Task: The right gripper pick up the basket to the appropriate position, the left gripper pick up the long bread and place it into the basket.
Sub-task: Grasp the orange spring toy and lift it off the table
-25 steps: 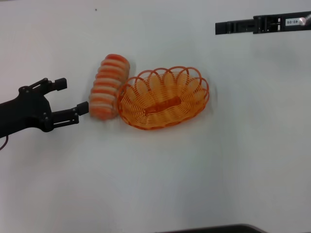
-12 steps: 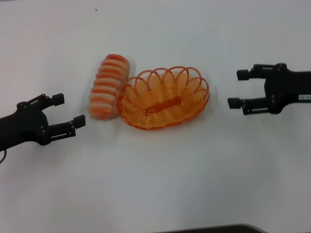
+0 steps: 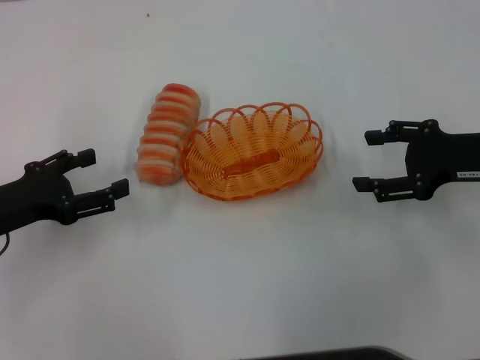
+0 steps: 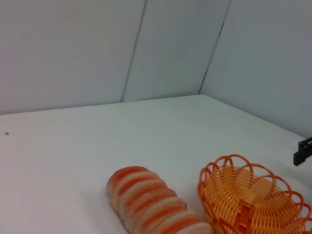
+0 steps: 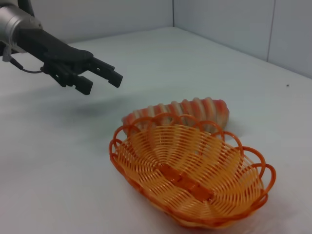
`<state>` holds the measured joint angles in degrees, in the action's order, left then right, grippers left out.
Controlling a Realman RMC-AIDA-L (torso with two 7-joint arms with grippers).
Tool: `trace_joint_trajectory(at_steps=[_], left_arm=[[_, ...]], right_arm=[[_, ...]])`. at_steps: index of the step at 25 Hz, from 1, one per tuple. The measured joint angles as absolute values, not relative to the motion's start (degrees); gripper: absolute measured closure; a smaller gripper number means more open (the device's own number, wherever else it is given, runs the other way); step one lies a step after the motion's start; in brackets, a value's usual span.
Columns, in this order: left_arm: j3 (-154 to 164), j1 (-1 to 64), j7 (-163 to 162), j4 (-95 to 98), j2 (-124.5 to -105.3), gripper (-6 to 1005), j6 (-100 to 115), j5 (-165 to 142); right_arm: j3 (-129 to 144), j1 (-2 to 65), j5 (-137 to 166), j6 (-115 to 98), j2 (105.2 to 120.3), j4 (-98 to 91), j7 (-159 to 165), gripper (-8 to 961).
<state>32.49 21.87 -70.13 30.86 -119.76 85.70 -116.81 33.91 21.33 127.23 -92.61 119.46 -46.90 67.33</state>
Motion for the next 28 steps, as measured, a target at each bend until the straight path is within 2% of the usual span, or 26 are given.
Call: trace_joint_trajectory(at_steps=[8,14,19,23,28], left_arm=[[31.44,24.91,-91.37,36.77,-119.31,104,85.64,-116.88],[38.77,29.72,-112.3,46.74,-117.34,106,86.14,-117.74],[46.06,37.14,-127.44,52.05,-115.48,107,84.3,-126.59],[48.83,43.02,-133.83,54.78,-116.81,108,82.86,-136.53],[52.72,46.75,-140.29,57.24,-120.55,110,78.99,-148.74]], right_arm=[[33.97,21.61,127.23,-91.83,119.51,-46.91,67.89,95],[34.07,22.1,127.23,-91.18,119.53,-46.86,68.94,95],[34.07,22.5,127.2,-91.05,119.54,-46.84,69.23,95],[34.16,22.72,127.18,-90.63,119.53,-46.77,69.82,95],[34.31,23.1,127.17,-90.56,119.53,-46.7,70.82,95]])
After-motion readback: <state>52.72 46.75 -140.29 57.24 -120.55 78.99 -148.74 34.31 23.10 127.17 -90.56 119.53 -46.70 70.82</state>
